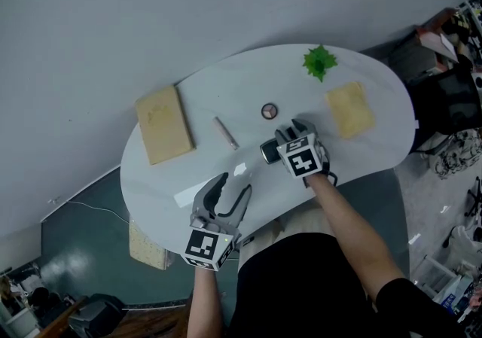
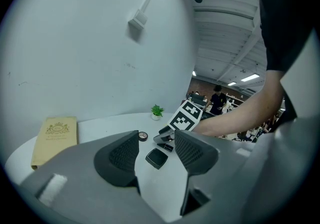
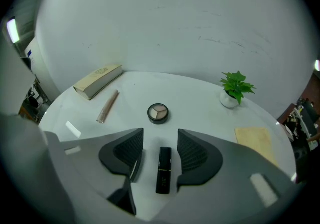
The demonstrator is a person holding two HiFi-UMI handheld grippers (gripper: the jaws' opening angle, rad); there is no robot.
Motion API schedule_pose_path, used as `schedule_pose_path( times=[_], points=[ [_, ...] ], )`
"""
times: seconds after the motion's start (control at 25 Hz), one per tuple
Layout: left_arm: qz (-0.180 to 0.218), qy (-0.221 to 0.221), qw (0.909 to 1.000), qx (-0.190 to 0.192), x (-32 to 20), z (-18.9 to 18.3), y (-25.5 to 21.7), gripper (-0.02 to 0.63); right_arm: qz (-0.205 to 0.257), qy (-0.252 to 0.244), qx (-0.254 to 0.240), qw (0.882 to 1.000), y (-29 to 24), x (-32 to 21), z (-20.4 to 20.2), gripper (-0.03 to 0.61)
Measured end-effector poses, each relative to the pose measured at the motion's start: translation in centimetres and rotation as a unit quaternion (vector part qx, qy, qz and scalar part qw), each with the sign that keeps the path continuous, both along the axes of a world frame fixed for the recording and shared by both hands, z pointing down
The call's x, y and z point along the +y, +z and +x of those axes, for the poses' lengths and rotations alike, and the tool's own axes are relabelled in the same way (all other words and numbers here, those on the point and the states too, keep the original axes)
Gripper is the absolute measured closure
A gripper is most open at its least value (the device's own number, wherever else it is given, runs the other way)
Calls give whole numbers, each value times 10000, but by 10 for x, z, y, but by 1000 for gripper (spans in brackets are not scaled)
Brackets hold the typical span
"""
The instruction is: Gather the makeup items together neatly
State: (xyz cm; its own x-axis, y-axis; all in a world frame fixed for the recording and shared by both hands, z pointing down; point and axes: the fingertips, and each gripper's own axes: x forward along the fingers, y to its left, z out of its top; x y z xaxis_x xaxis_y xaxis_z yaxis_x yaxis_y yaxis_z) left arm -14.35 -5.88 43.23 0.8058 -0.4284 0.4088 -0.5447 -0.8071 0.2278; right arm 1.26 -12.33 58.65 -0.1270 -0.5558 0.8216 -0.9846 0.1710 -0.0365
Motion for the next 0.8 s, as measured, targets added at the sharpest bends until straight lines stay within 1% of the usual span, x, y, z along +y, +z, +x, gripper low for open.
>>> schedule_pose_path(
  times=[0.2, 0.52, 0.8],
  points=[
    [-92, -44, 9999, -35, -6, -4, 3, 394, -64, -233, -25, 9997, 4, -16, -9, 357],
    [-116, -123, 9999, -36, -15, -14, 8, 394, -145, -442, 3, 9989, 11, -36, -17, 350],
    [-233, -179, 9995, -77, -18, -21, 13, 394, -221, -524, 58, 9984, 21, -49, -21, 350]
  ],
)
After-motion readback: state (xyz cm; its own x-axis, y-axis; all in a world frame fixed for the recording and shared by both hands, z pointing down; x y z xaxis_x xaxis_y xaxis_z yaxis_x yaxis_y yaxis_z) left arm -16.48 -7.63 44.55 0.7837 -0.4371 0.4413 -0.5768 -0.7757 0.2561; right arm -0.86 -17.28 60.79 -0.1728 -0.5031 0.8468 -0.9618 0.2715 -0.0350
